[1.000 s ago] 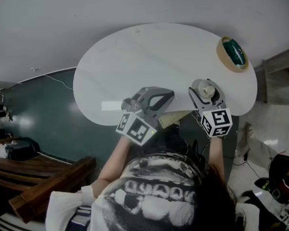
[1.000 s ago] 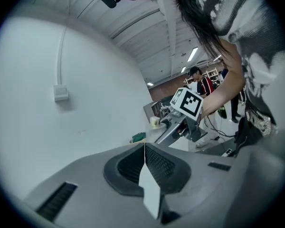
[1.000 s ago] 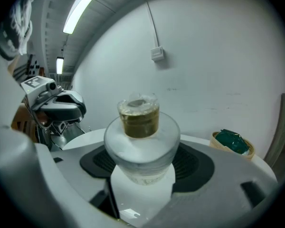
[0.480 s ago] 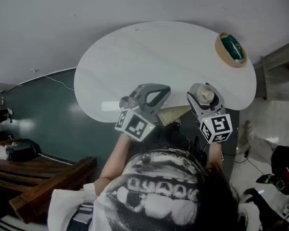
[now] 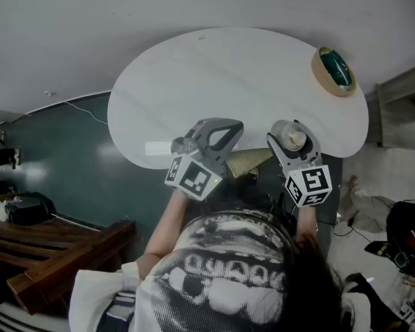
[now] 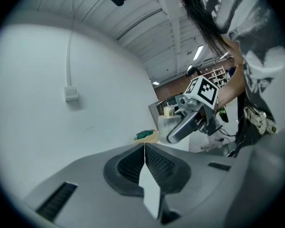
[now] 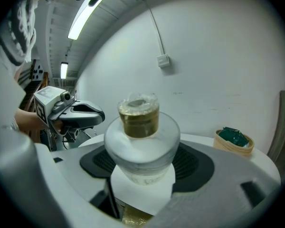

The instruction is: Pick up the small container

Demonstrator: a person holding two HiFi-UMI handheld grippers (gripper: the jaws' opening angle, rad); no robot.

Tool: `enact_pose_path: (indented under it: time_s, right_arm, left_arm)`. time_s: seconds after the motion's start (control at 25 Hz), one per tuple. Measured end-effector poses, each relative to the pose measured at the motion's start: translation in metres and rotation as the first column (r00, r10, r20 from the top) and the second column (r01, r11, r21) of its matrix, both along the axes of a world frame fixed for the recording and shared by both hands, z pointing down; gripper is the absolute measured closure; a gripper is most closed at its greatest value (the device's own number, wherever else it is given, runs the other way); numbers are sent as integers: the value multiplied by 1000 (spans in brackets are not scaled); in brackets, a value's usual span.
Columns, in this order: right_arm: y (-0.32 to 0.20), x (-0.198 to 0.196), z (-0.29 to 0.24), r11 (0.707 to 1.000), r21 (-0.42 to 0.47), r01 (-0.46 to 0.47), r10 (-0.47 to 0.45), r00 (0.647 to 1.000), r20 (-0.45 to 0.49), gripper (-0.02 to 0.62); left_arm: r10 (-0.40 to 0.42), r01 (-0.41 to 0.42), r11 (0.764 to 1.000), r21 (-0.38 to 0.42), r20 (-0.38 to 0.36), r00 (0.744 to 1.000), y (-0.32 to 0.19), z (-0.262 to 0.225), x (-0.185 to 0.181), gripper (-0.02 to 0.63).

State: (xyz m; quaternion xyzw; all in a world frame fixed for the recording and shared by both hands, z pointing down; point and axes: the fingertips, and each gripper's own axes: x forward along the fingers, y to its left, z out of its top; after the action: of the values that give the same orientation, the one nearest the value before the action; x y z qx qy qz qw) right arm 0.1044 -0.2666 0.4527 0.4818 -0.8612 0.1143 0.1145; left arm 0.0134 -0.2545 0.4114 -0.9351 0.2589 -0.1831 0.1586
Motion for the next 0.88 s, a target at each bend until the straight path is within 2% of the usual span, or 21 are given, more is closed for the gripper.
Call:
enact_pose_path:
  time_s: [0.88]
  right_arm:
    - [-12,7,-2,1000,14,-4,4,1000,0,267]
  left_arm:
    - [10,-10,1000,14,0,1000,3,-7,6,601]
